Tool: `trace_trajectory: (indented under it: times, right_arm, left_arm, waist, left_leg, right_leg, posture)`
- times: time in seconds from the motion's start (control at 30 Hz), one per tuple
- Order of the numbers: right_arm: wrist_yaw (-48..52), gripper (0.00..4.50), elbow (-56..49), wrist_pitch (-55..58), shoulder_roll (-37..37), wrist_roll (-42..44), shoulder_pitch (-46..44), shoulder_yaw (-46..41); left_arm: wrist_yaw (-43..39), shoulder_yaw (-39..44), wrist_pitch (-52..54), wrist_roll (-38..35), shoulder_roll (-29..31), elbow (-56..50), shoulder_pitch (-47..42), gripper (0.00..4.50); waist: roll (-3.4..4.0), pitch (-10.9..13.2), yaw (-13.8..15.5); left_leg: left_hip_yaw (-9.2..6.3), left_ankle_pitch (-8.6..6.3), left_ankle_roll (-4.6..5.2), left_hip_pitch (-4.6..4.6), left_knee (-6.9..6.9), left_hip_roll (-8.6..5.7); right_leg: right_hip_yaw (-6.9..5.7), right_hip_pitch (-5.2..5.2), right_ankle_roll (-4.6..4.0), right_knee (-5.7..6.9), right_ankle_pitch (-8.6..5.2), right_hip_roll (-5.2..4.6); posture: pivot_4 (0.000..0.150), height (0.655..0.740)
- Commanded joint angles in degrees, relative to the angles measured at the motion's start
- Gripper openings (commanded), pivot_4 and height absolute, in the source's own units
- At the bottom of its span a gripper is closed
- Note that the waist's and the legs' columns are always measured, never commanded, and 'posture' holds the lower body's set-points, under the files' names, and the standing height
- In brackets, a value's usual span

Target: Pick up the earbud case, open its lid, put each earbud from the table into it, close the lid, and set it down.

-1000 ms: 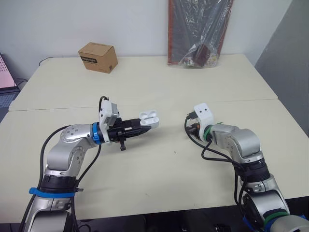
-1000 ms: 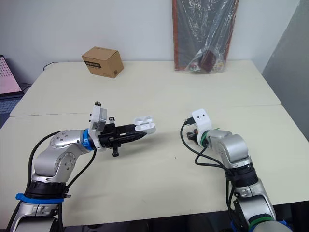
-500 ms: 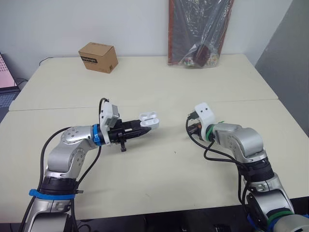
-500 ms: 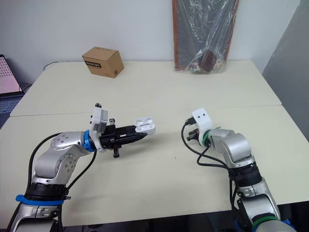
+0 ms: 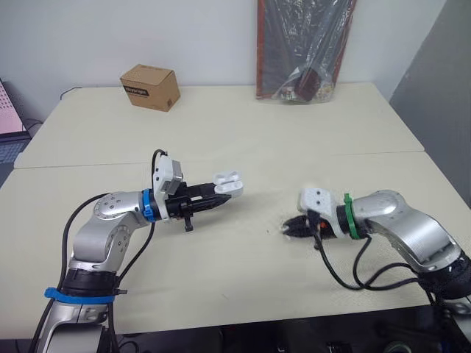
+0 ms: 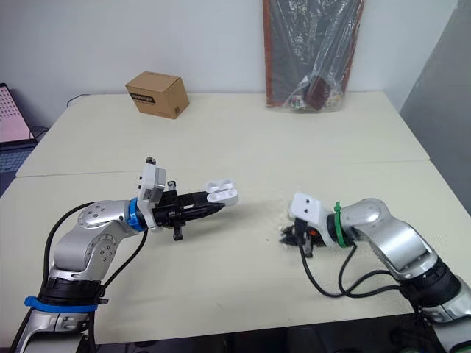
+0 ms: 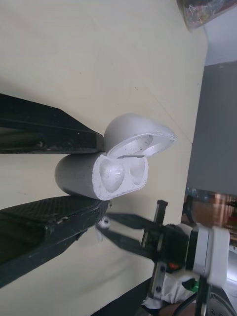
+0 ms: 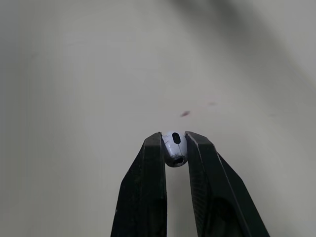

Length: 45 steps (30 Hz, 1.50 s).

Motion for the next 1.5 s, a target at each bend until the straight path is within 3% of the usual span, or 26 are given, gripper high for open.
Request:
trace_trajectory:
  times: [0.03, 0.4, 0.63, 0.97, 1.23, 1.47, 1.5]
  right_arm:
    - [5.74, 0.28, 0.53, -9.05, -2.18, -3.57, -0.29, 1.18]
    - [15.4, 0.28, 12.36, -30.97, -4.79, -18.19, -5.82, 4.8]
    - [17.91, 0.28, 22.46, -40.55, -1.88, -24.36, -10.63, 5.98]
    - [19.22, 0.28, 27.61, -45.96, 1.75, -26.74, -11.34, 5.91]
    - [20.36, 0.28, 31.02, -47.44, 2.83, -27.4, -12.81, 5.48]
    - [19.8, 2.69, 31.61, -48.71, 3.43, -28.0, -13.26, 4.53]
    - [19.92, 2.69, 31.68, -48.72, 3.46, -27.97, -13.44, 4.41]
  left_arm:
    - [-0.45, 0.49, -1.12, -0.25, 0.41, -1.59, -0.48, 0.81]
    - [-0.53, 0.57, -1.07, -0.32, 0.49, -1.65, -0.22, 0.81]
    - [-0.5, 0.28, -1.36, -0.15, 0.07, -1.37, -0.33, 0.81]
    - [0.05, 0.46, -1.41, -0.21, 0.16, -2.28, 0.83, 0.81]
    - [0.44, 0.8, -1.39, -0.32, 0.3, -2.99, 1.56, 0.81]
    - [0.54, 0.87, -1.38, -0.34, 0.19, -3.18, 1.82, 0.81]
    - [0.51, 0.84, -1.44, -0.31, 0.17, -3.07, 1.77, 0.81]
  waist:
    - [0.0, 0.0, -0.03]
    - [0.0, 0.0, 0.02]
    - [0.0, 0.0, 0.02]
    - [0.0, 0.0, 0.09]
    - [0.0, 0.0, -0.02]
    - [0.0, 0.0, 0.03]
    - [0.0, 0.0, 0.03]
  left_leg:
    - [0.01, 0.0, 0.0, 0.03, 0.0, 0.0]
    - [0.09, 0.01, 0.0, 0.23, 0.01, 0.01]
    - [0.1, 0.01, -0.01, 0.26, 0.01, 0.03]
    - [0.1, 0.01, -0.01, 0.29, 0.01, 0.03]
    - [0.13, 0.01, -0.01, 0.83, 0.0, 0.04]
    - [0.11, 0.01, -0.01, 0.85, 0.0, 0.03]
    - [0.11, 0.01, -0.01, 0.84, 0.0, 0.03]
  right_leg:
    - [0.01, 0.01, 0.0, 0.01, 0.0, 0.0]
    - [0.1, 0.13, 0.0, 0.02, 0.0, 0.01]
    - [0.11, 0.13, -0.02, 0.04, 0.01, 0.0]
    - [0.11, 0.14, -0.05, 0.07, 0.03, -0.02]
    - [0.15, 0.68, -0.06, 0.04, 0.03, 0.01]
    - [0.14, 0.71, -0.06, 0.04, 0.03, 0.01]
    - [0.14, 0.71, -0.06, 0.04, 0.03, 0.0]
  posture:
    - [0.15, 0.74]
    - [0.15, 0.74]
    - [0.15, 0.74]
    - [0.15, 0.74]
    - [0.15, 0.74]
    - [0.15, 0.74]
    - [0.15, 0.74]
